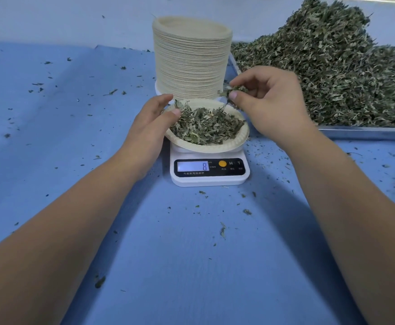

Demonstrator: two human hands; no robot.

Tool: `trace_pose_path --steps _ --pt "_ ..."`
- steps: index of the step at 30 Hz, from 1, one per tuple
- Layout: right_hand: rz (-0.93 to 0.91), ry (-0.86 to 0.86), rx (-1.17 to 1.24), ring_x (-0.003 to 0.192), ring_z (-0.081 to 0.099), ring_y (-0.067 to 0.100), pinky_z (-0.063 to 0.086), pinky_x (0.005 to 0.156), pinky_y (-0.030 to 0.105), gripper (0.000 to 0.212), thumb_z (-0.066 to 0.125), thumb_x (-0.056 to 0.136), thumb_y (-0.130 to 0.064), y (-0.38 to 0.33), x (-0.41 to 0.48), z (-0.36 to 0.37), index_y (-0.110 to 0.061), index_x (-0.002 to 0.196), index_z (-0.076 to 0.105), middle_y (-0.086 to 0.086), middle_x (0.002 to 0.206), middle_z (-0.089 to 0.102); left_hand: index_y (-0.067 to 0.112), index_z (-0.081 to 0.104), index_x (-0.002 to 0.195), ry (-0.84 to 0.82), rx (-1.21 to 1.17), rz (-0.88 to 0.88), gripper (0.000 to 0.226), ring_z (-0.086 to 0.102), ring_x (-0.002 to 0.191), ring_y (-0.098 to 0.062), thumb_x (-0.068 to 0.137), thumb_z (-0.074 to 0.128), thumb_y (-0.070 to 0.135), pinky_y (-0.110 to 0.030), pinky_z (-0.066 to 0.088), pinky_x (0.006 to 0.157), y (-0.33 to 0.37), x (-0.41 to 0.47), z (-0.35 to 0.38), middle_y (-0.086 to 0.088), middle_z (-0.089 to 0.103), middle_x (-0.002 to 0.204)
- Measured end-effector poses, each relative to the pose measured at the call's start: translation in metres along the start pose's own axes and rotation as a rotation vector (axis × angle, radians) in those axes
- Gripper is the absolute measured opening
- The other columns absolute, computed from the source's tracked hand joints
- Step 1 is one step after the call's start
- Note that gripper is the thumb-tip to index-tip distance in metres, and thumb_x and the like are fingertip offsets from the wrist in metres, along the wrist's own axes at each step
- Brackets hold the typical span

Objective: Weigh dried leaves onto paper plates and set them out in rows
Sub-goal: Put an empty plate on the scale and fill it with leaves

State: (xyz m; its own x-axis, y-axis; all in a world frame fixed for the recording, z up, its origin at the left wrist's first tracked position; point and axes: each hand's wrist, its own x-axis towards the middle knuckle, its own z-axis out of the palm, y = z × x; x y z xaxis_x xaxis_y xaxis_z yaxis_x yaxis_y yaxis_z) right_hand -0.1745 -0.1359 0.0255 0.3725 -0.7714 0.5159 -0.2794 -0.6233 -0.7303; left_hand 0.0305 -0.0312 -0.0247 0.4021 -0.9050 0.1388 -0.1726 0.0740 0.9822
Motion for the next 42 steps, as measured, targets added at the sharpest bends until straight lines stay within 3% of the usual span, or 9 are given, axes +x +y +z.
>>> trace_pose_path --steps 3,8,14,17,20,25,33,38,42 --pt "0.020 -0.040 -0.046 0.061 0.051 -0.001 0.046 0.064 0.013 0.017 0.077 0.087 -0.011 0.004 -0.002 0.001 -0.026 0.093 0.074 -0.007 0.078 0.064 0.042 0.058 0.134 -0.006 -0.011 0.002 0.048 0.047 0.140 -0.005 0.087 0.061 0.046 -0.044 0.034 0.122 -0.002 0.001 0.000 0.020 0.055 0.145" --pt "0.010 0.110 -0.028 0.066 0.055 -0.003 0.049 0.068 0.013 0.017 0.076 0.087 -0.010 0.008 0.004 -0.008 -0.025 0.093 0.074 -0.019 0.076 0.066 0.031 0.055 0.143 -0.006 -0.021 0.012 0.040 0.048 0.138 -0.003 0.104 0.059 0.029 -0.033 0.034 0.121 -0.004 0.002 0.001 0.018 0.055 0.145" --pt "0.078 0.303 -0.361 0.067 0.056 -0.007 0.049 0.075 0.012 0.017 0.068 0.089 -0.020 0.035 0.009 -0.033 -0.025 0.104 0.074 -0.021 0.077 0.061 0.030 0.056 0.142 -0.003 -0.040 0.007 0.038 0.049 0.137 -0.002 0.104 0.059 0.027 -0.027 0.035 0.118 -0.003 0.002 0.003 0.017 0.056 0.144" --pt "0.224 0.152 -0.576 0.089 0.065 0.016 0.053 0.093 0.033 0.034 0.064 0.091 -0.022 0.048 0.002 -0.041 -0.021 0.125 0.067 0.000 0.099 0.070 0.029 0.056 0.143 0.000 -0.032 0.014 0.040 0.049 0.138 -0.003 0.103 0.060 0.029 -0.032 0.034 0.121 -0.004 0.003 0.001 0.015 0.056 0.146" --pt "0.157 0.133 -0.629 0.099 0.066 0.027 0.054 0.091 0.039 0.041 0.058 0.091 -0.020 0.041 -0.001 -0.035 -0.020 0.133 0.063 0.007 0.108 0.072 0.030 0.056 0.144 -0.010 -0.028 0.017 0.042 0.047 0.139 -0.001 0.102 0.060 0.032 -0.035 0.033 0.123 -0.005 0.003 0.001 0.016 0.056 0.147" --pt "0.005 0.080 -0.506 0.076 0.059 0.011 0.055 0.079 0.034 0.025 0.057 0.090 -0.021 0.022 -0.005 -0.011 -0.021 0.111 0.070 -0.012 0.078 0.061 0.031 0.055 0.144 -0.004 -0.024 0.018 0.041 0.048 0.138 0.001 0.103 0.059 0.030 -0.031 0.033 0.121 -0.006 0.004 0.001 0.017 0.056 0.147" --pt "-0.007 -0.056 -0.350 0.087 0.064 0.005 0.051 0.082 0.024 0.016 0.062 0.092 -0.022 0.012 -0.011 -0.002 -0.023 0.104 0.073 -0.007 0.089 0.070 0.030 0.054 0.146 -0.004 -0.015 0.015 0.041 0.049 0.136 0.001 0.105 0.058 0.029 -0.022 0.036 0.111 -0.004 0.003 0.002 0.017 0.055 0.147" --pt "-0.048 -0.102 -0.305 0.080 0.058 -0.014 0.045 0.079 0.013 0.017 0.065 0.093 -0.025 0.007 -0.013 -0.001 -0.022 0.107 0.073 -0.014 0.094 0.069 0.030 0.055 0.145 -0.007 -0.015 0.013 0.040 0.049 0.136 0.002 0.105 0.059 0.029 -0.024 0.036 0.115 -0.004 0.003 0.001 0.017 0.056 0.146" --pt "-0.048 -0.173 -0.309 0.088 0.055 -0.011 0.038 0.078 0.008 0.025 0.066 0.093 -0.025 0.007 -0.013 0.000 -0.026 0.117 0.069 -0.029 0.095 0.058 0.030 0.055 0.144 -0.007 -0.020 0.008 0.040 0.051 0.134 0.002 0.104 0.059 0.029 -0.028 0.037 0.118 -0.004 0.003 0.001 0.017 0.057 0.145"
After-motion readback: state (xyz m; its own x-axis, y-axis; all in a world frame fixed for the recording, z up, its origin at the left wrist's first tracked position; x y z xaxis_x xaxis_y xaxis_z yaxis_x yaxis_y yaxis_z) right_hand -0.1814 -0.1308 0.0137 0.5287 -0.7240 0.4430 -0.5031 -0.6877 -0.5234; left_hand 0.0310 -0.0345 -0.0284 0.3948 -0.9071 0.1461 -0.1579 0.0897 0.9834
